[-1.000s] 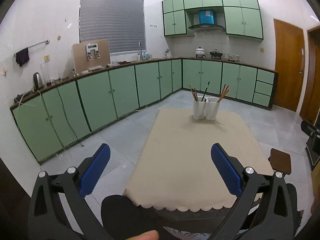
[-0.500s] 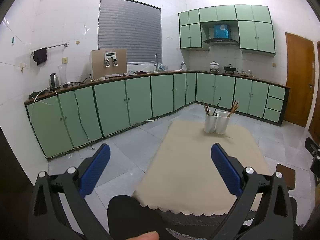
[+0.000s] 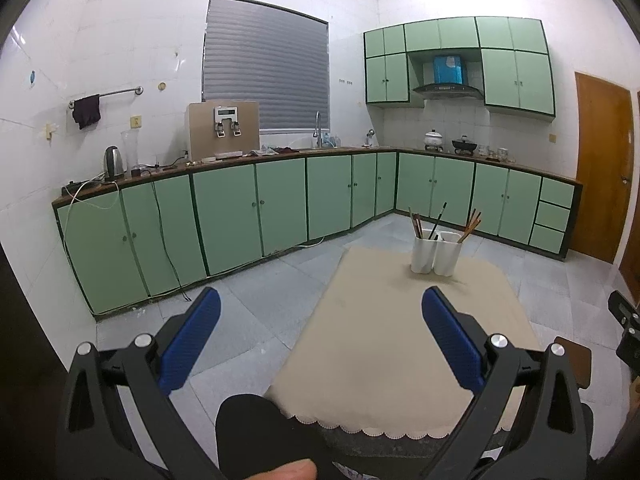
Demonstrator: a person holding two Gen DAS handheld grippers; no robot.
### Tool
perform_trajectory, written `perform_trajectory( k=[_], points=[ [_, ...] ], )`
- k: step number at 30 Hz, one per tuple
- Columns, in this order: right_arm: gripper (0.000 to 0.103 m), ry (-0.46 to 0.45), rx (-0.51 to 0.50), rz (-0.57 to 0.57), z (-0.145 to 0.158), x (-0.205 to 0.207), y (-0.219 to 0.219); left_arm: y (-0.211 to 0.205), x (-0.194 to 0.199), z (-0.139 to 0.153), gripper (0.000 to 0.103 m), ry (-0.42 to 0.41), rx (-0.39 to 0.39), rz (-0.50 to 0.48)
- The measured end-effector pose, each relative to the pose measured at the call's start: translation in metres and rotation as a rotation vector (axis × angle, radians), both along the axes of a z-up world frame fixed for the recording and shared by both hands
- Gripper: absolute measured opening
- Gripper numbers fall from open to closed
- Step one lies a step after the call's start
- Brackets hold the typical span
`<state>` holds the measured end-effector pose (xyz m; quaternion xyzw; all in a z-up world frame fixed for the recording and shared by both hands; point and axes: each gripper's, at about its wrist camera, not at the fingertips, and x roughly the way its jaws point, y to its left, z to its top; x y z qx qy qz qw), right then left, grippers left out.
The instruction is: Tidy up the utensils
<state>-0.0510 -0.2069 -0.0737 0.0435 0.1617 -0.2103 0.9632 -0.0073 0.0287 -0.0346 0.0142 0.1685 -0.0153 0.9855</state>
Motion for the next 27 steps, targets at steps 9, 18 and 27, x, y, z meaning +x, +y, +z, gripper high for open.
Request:
perform_trajectory(
  k=[9, 18, 27],
  points=[
    [0.097, -0.007, -0.008, -0.001, 0.002, -0.001, 0.001, -0.002, -0.008, 0.002, 0.098, -0.034, -0.001, 0.017],
    [0.097, -0.006, -0.009, -0.006, 0.001, -0.001, 0.002, -0.002, -0.014, 0.005, 0.098, -0.045, -0.012, 0.011],
    [0.097, -0.011, -0.002, -0.019, 0.003, -0.001, -0.002, -0.001, -0.014, 0.007, 0.098, -0.050, -0.019, 0.018]
  ],
)
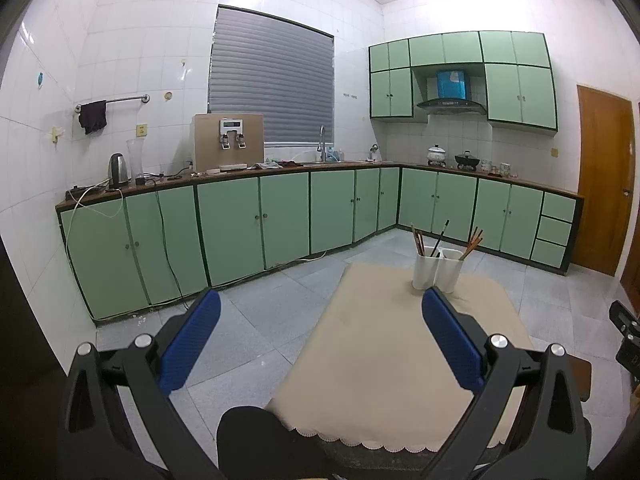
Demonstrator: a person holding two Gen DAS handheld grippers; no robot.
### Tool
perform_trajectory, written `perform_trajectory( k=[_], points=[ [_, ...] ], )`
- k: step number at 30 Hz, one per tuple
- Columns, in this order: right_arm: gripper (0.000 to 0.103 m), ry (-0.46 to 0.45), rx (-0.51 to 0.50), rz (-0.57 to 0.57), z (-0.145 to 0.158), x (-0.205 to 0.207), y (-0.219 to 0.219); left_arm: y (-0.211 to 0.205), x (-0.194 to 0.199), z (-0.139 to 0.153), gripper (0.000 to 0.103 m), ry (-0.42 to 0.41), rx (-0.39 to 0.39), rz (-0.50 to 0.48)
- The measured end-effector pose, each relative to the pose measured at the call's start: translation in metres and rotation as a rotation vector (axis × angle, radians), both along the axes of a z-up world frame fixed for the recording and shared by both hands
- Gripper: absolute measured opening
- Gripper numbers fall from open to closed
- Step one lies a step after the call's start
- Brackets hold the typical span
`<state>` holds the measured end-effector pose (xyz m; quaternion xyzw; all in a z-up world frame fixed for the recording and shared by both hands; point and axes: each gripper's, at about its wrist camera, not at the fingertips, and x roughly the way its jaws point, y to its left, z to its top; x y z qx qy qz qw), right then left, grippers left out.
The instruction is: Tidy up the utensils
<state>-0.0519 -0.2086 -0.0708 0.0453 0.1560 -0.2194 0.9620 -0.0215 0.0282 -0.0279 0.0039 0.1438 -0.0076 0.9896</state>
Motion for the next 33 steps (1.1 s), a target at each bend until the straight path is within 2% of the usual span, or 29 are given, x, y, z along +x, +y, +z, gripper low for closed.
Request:
perform_trajectory(
  k=[33],
  points=[
    [0.097, -0.016, 0.011, -0.012, 0.0005, -0.0050, -0.0022, -0.0031, -0.0037, 0.0022, 0.098, 0.001, 0.009, -0.005]
  ],
)
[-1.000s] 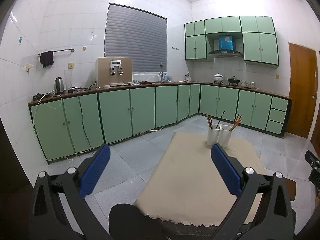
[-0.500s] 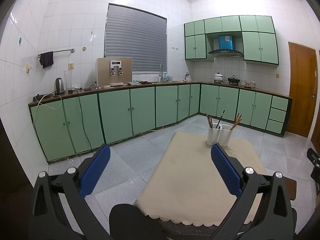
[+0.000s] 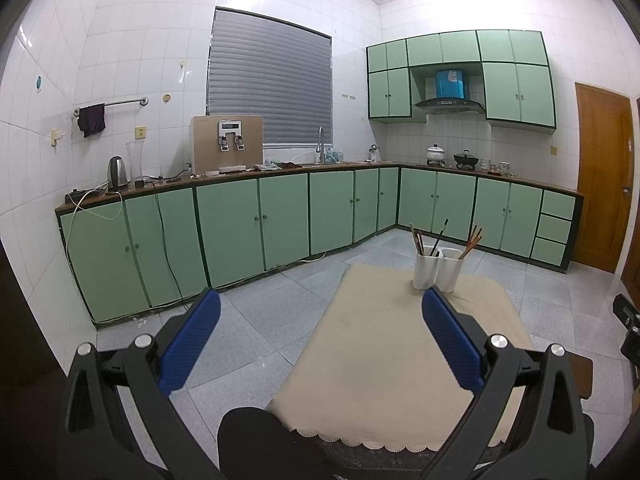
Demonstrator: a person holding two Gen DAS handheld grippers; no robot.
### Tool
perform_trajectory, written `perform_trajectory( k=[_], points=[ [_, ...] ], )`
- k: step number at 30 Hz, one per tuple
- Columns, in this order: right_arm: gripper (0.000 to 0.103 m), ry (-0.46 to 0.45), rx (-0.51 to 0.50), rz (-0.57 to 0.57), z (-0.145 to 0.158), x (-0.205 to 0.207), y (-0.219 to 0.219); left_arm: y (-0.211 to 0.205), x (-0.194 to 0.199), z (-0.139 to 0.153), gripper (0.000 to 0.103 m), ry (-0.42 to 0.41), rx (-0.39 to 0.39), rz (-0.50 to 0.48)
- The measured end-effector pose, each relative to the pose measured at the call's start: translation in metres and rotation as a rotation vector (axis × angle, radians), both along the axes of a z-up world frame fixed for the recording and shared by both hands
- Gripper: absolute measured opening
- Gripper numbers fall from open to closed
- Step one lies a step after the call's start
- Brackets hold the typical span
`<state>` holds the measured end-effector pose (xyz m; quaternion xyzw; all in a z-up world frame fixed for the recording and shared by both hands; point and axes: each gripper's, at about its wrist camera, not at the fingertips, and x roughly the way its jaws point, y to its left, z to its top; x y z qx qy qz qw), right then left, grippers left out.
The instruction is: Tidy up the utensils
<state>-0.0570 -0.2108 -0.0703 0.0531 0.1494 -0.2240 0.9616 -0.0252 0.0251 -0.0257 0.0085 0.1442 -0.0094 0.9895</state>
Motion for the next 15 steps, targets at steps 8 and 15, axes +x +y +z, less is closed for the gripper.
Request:
perform_trajectory(
  k=[8, 15],
  points=[
    [0.097, -0.002, 0.000, -0.001, 0.0010, -0.0007, 0.0007, 0.0002, 0.0000, -0.0001, 0.098, 0.001, -0.002, -0.002],
    [0.097, 0.000, 0.002, -0.001, 0.0020, 0.0014, 0.0014, -0.0001, -0.0008, 0.0010, 0.098, 0.000, 0.000, -0.003]
  ],
)
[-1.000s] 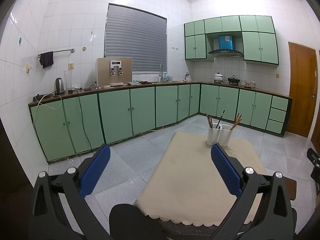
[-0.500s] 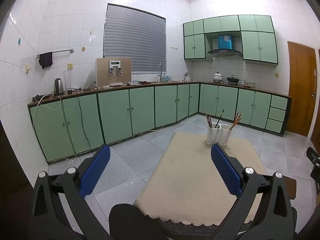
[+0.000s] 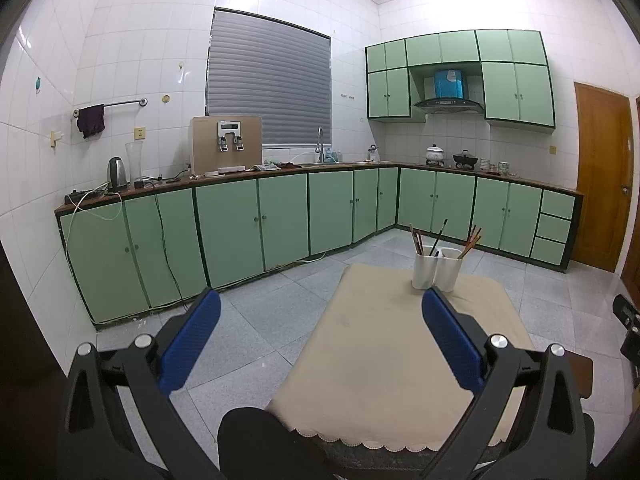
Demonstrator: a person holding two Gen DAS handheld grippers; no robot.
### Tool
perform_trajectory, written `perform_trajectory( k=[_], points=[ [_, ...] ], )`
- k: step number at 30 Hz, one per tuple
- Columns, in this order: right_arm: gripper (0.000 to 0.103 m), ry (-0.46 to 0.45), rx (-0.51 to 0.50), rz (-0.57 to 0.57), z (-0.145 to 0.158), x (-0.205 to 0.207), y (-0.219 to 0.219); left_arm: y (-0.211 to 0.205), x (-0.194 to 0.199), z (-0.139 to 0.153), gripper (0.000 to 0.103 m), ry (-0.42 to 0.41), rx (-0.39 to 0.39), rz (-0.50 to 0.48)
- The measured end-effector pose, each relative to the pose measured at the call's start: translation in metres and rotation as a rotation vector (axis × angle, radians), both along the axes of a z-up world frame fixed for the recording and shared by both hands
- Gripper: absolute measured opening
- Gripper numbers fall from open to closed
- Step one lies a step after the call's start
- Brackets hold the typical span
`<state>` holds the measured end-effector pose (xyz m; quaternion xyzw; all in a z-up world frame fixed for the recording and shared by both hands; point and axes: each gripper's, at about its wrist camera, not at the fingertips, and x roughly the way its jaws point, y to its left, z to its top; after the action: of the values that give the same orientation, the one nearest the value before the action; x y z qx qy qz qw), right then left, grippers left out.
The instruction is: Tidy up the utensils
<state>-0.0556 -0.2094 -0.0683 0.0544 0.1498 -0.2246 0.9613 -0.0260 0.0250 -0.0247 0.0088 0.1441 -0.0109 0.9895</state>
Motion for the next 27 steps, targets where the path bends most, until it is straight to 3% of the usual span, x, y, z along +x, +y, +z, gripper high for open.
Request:
perform_trajectory(
  k=[27],
  points=[
    [0.097, 0.000, 0.004, 0.000, -0.0012, -0.0011, -0.0013, 0.0009, 0.0007, 0.0004, 0.098, 0.004, -0.002, -0.004]
  ],
)
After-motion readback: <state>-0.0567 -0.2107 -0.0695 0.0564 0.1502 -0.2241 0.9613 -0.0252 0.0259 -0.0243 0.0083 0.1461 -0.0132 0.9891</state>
